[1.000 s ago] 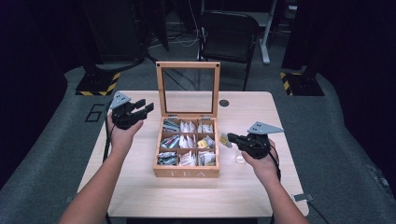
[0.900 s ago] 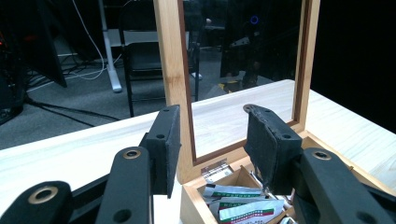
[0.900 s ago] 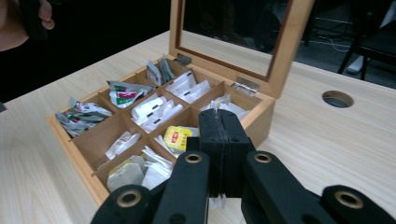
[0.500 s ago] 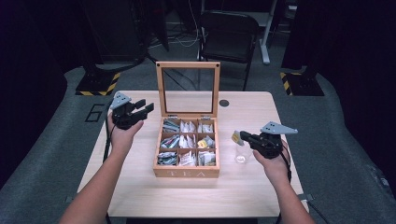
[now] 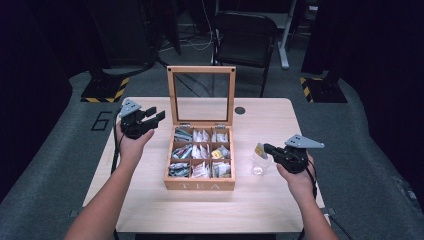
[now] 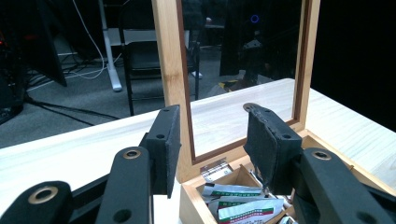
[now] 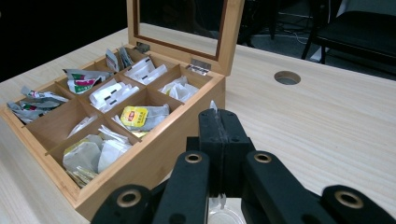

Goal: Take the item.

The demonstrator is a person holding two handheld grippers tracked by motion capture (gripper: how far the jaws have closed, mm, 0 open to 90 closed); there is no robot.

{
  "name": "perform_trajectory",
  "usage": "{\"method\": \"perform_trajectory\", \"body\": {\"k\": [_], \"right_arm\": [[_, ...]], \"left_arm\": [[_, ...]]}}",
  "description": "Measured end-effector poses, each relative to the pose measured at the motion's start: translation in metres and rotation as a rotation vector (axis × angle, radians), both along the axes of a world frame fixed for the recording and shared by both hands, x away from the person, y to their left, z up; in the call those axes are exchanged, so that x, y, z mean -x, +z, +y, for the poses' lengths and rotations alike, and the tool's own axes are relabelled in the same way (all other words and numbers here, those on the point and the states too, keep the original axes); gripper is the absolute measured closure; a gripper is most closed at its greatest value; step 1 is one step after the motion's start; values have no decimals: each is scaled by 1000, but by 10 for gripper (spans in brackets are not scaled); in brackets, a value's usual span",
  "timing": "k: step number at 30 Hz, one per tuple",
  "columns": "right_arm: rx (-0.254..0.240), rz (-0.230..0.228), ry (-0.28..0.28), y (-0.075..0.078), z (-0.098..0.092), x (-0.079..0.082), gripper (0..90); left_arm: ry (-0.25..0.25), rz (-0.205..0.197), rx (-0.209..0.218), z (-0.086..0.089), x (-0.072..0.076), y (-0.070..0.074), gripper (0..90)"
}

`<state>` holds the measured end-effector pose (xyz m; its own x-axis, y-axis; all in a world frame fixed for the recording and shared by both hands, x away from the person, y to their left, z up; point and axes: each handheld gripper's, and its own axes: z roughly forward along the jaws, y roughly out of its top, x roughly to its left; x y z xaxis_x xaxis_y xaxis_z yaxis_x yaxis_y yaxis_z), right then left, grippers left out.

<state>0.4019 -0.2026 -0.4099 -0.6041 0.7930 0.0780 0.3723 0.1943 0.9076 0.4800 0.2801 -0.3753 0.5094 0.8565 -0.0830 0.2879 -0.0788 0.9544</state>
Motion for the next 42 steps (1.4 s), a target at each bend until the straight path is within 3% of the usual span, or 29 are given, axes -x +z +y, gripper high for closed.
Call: {"method": "perform_trajectory", "body": {"k": [26, 40, 42], "right_arm": [[47, 65, -37, -31, -5, -4, 897], [66, 96, -32, -38, -1, -7, 892], [62, 101, -37, -39, -1, -7, 858]], "left_arm": [[0, 5, 0, 1, 0, -2, 551], [1, 4, 6, 1, 0, -2, 551], [2, 4, 8, 1, 0, -2, 551]]}}
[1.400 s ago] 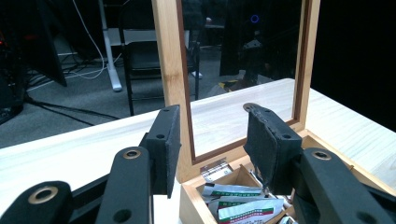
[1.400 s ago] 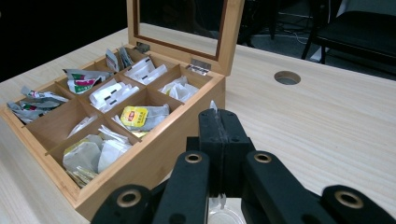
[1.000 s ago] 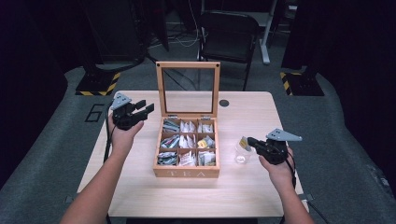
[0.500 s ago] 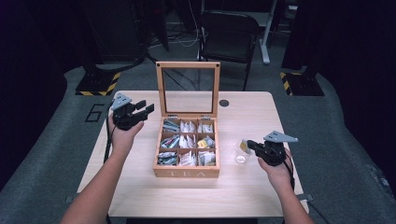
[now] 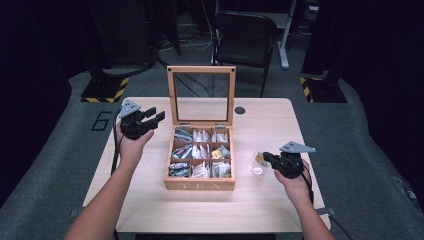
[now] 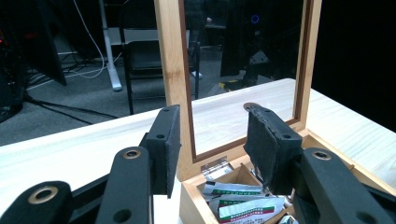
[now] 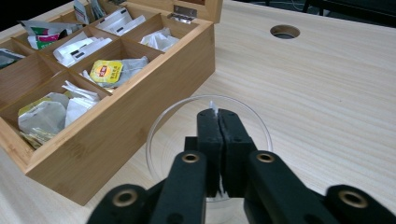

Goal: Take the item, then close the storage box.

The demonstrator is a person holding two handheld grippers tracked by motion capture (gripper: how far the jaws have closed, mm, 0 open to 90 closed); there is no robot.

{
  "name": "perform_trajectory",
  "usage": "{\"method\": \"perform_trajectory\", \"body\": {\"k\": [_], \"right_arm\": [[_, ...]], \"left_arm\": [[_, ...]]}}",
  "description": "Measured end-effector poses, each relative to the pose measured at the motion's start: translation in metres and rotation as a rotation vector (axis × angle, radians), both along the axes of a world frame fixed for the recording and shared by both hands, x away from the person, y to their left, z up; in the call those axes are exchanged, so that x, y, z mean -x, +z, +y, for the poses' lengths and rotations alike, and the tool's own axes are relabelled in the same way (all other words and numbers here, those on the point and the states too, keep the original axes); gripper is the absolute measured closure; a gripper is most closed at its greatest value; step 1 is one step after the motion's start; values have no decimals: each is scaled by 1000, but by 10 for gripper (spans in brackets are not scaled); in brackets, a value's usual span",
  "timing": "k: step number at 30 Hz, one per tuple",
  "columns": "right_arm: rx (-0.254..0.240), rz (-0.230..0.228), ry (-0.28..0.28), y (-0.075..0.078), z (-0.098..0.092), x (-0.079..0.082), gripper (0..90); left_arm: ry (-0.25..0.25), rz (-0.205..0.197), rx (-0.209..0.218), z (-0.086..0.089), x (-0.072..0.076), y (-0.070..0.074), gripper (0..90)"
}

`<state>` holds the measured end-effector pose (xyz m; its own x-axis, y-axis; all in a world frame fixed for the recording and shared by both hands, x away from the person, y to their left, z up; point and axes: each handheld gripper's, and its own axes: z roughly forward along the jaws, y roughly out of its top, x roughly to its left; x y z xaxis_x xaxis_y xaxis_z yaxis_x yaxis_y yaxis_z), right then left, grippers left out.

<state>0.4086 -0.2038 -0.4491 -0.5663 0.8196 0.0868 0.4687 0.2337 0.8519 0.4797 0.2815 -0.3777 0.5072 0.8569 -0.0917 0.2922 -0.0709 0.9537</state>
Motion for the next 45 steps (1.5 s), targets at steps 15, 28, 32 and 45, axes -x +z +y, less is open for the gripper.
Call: {"method": "perform_trajectory", "body": {"k": [15, 28, 32, 45], "right_arm": [[-20, -21, -1, 8, 3, 2, 774], [-38, -21, 33, 22, 9, -3, 688], [-40, -10, 56, 24, 13, -5, 658], [-12, 3, 91, 54, 27, -25, 577]], "left_arm": [[4, -2, -3, 2, 0, 0, 551], [6, -1, -1, 3, 0, 0, 551], [5, 4, -1, 3, -1, 0, 549], [1, 7, 8, 3, -1, 0, 537]]}}
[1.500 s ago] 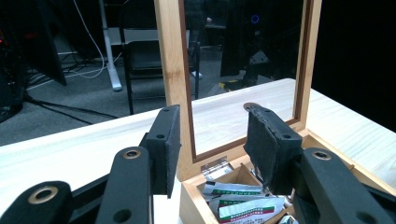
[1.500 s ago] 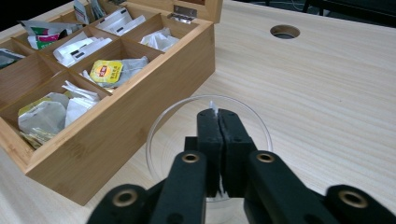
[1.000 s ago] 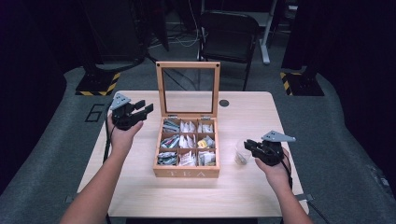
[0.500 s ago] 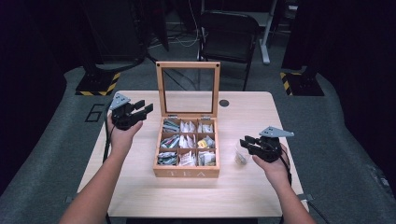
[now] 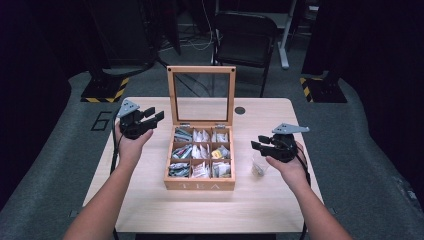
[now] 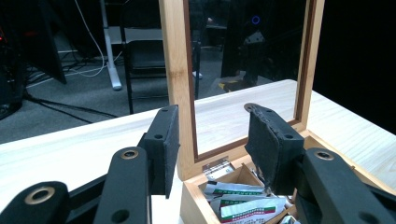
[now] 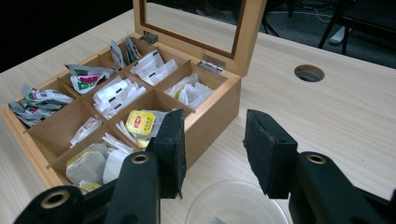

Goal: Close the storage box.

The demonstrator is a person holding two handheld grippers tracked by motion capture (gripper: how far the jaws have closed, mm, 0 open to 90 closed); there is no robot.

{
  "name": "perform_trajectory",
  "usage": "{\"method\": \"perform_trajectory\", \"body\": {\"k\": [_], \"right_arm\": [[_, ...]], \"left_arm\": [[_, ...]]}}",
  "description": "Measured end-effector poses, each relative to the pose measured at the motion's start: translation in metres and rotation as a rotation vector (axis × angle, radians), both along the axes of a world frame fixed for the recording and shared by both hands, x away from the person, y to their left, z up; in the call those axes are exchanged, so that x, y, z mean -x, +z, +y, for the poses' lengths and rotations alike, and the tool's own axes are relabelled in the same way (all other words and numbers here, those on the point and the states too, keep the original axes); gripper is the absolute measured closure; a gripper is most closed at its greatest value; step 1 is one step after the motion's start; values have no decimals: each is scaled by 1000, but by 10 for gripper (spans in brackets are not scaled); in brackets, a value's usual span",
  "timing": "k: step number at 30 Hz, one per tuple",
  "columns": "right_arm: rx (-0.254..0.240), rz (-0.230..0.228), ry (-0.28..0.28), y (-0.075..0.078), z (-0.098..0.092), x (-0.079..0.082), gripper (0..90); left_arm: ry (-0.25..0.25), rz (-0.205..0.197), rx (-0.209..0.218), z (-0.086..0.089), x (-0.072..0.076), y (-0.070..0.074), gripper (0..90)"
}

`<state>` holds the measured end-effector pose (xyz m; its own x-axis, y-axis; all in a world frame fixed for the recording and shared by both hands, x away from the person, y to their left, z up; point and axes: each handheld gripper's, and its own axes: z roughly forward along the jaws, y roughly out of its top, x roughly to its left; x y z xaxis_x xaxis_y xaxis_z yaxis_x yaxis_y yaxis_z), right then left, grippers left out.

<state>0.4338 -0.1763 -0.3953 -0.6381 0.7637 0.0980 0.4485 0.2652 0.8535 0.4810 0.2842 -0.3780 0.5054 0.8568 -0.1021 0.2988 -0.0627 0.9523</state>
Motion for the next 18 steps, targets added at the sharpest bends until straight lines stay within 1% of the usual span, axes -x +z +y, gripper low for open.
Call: {"method": "perform_trajectory", "body": {"k": [8, 13, 18], "right_arm": [[17, 4, 22, 19, 11, -10, 582], [33, 6, 38, 29, 15, -16, 587], [41, 7, 40, 38, 18, -23, 589]], "left_arm": [[0, 3, 4, -2, -1, 2, 532], [-6, 2, -2, -2, -1, 3, 533], [-3, 2, 1, -2, -2, 4, 534]]}}
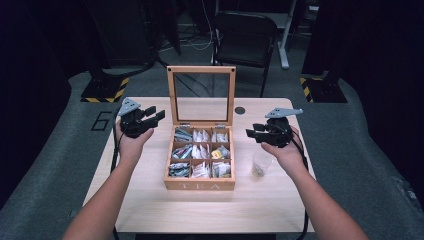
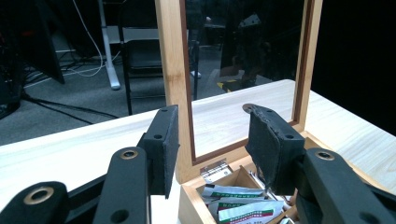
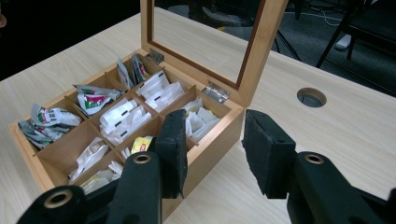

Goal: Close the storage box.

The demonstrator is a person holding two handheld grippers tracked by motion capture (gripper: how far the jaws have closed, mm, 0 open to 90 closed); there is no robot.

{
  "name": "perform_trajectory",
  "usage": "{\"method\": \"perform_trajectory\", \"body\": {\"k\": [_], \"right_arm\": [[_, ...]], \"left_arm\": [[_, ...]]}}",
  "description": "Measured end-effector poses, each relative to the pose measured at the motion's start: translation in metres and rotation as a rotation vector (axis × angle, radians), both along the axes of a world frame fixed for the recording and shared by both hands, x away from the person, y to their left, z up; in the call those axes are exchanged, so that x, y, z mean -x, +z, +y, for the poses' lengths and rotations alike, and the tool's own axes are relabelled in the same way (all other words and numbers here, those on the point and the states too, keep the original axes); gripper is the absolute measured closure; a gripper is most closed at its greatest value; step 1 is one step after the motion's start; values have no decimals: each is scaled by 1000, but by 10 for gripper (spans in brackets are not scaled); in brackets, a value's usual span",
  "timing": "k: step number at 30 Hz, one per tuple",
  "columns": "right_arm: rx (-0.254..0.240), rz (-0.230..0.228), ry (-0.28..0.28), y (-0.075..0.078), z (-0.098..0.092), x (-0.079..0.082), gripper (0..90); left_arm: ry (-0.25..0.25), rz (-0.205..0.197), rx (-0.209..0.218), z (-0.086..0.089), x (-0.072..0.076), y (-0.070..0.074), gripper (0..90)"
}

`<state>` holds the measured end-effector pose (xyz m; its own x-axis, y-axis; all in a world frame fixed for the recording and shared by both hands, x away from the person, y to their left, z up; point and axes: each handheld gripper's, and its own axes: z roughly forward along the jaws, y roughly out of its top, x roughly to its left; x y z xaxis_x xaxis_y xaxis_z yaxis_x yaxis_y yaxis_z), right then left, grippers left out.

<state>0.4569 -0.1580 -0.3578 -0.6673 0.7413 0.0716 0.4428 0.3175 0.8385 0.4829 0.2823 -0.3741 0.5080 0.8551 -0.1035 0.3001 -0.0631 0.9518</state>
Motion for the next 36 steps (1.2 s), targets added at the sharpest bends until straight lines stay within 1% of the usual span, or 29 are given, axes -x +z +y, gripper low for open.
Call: {"method": "perform_trajectory", "body": {"k": [4, 8, 12, 19, 23, 24, 28, 29, 30, 32, 33, 36], "right_arm": [[4, -1, -3, 7, 3, -8, 591], [10, 7, -4, 11, 5, -15, 592], [-1, 6, -4, 18, 8, -23, 592], [-4, -6, -15, 28, 16, -42, 592], [-13, -3, -25, 28, 21, -52, 593], [-10, -6, -25, 28, 22, -55, 594], [-9, -12, -25, 27, 29, -65, 594], [-10, -18, -23, 27, 30, -66, 594], [-14, -14, -25, 26, 32, -67, 594], [-10, -11, -26, 24, 35, -71, 595], [-1, -9, -26, 23, 37, -73, 598], [3, -10, -22, 22, 40, -78, 598]], "left_arm": [[0, 2, 4, 1, -1, 2, 534], [0, -4, 4, 0, -1, 3, 534], [1, -3, 3, 1, -2, 2, 534], [4, 1, 9, 2, -3, 2, 539], [6, 5, 8, 2, -4, 2, 543], [9, 1, 12, 3, -4, 2, 543], [9, 10, 11, 4, -5, 3, 547], [7, 11, 8, 4, -5, 3, 547], [6, 12, 4, 4, -6, 4, 548], [7, 8, 7, 4, -6, 5, 549], [6, 9, 7, 3, -7, 6, 549], [3, 12, 3, 2, -8, 7, 549]]}}
